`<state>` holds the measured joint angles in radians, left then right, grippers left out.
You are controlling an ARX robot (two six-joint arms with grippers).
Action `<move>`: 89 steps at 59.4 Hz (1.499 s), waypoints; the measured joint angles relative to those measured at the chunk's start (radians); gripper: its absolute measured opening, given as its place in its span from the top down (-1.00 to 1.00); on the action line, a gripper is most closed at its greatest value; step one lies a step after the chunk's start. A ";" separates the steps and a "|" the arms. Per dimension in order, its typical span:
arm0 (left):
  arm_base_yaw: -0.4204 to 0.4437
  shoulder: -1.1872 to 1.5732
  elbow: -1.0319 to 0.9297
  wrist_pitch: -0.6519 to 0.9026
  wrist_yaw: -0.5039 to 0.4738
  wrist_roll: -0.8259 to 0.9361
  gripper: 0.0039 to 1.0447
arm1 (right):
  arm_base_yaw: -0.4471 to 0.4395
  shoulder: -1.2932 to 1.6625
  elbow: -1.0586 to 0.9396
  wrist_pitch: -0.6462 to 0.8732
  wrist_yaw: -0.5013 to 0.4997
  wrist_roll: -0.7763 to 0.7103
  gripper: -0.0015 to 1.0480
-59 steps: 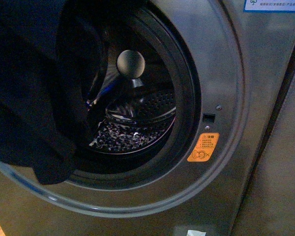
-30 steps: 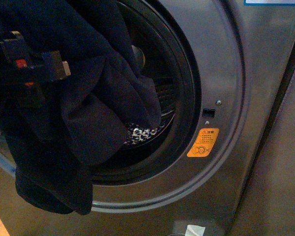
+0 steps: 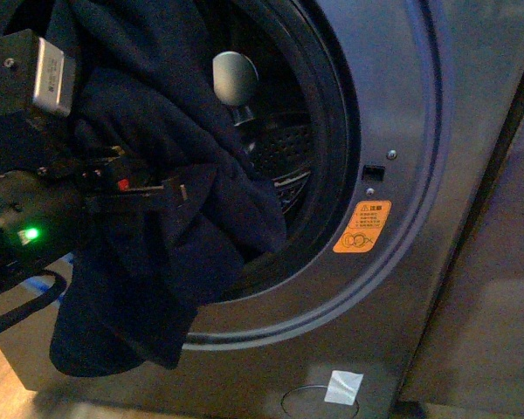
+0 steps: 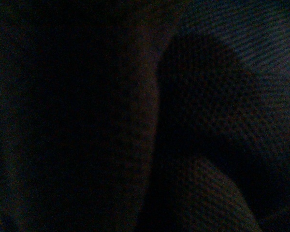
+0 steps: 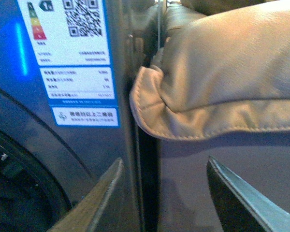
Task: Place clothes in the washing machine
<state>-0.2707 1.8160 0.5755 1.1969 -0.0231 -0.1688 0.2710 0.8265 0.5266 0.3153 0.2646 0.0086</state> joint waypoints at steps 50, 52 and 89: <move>0.016 0.423 0.551 -0.163 -0.095 0.024 0.77 | -0.238 -0.303 -0.383 0.061 -0.256 -0.008 0.95; 0.019 0.437 0.581 -0.182 -0.100 0.028 0.77 | -0.253 -0.315 -0.392 0.058 -0.258 -0.008 0.95; 0.016 0.607 1.011 -0.516 -0.151 0.140 0.77 | -0.269 -0.508 -0.481 -0.043 -0.263 -0.008 0.95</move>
<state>-0.2543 2.4233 1.5867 0.6807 -0.1745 -0.0292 0.0021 0.3187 0.0452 0.2722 0.0017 0.0010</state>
